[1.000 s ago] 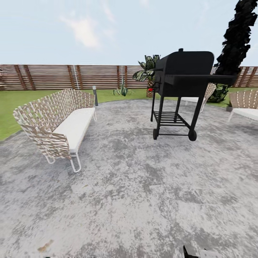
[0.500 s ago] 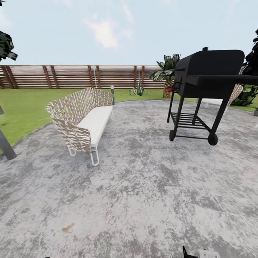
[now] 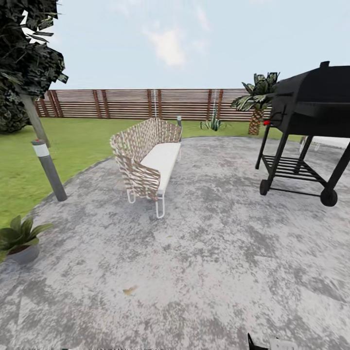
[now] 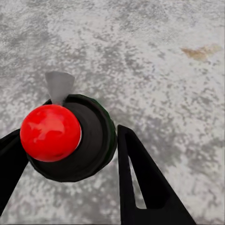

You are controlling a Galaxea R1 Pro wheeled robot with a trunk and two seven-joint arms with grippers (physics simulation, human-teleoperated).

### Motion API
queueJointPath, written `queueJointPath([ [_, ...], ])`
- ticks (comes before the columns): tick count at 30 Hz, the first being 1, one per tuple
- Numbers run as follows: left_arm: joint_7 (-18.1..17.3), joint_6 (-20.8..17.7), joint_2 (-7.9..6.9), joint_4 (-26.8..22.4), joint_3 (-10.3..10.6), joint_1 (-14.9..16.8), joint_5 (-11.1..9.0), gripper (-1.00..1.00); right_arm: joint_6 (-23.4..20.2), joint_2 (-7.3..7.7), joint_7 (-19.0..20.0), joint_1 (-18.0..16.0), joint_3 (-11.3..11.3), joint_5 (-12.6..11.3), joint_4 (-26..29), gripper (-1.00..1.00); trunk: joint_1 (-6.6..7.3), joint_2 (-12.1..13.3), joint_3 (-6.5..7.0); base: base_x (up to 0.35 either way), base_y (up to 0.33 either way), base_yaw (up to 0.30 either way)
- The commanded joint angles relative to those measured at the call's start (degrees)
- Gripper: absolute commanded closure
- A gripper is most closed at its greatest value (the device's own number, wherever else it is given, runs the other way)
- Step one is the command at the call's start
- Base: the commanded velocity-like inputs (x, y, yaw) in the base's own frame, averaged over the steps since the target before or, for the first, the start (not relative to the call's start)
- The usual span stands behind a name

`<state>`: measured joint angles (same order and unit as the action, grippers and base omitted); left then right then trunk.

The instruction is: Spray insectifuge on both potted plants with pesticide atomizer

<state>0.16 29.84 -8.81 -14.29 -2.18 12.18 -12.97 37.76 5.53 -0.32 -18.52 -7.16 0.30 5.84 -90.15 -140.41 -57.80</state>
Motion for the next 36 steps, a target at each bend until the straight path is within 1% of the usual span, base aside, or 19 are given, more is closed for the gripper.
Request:
queueJointPath([
  [1,0.02,0.14,0.02,0.05,-0.11,0.04,0.05,1.0,0.2,0.01,-0.03,-0.03,-0.14,0.05,-0.04,-1.0,0.01,-0.02,-0.05,-0.006,0.303,0.28],
  [21,0.02,0.21,0.02,0.05,-0.07,0.04,0.05,1.0,0.19,0.0,-0.03,-0.03,-0.14,0.14,-0.04,-1.0,0.01,-0.02,-0.05,0.005,0.307,0.28],
  [27,-0.01,0.22,0.02,0.05,-0.02,0.04,0.05,1.0,0.18,0.0,-0.03,-0.03,-0.14,0.14,-0.04,-1.0,0.01,-0.02,-0.05,0.094,0.308,0.28],
  [36,-0.07,0.22,-0.03,0.05,-0.02,0.04,0.05,1.0,0.19,0.0,-0.03,-0.03,-0.14,0.14,-0.04,-1.0,0.01,-0.02,-0.05,0.165,0.308,0.28],
])
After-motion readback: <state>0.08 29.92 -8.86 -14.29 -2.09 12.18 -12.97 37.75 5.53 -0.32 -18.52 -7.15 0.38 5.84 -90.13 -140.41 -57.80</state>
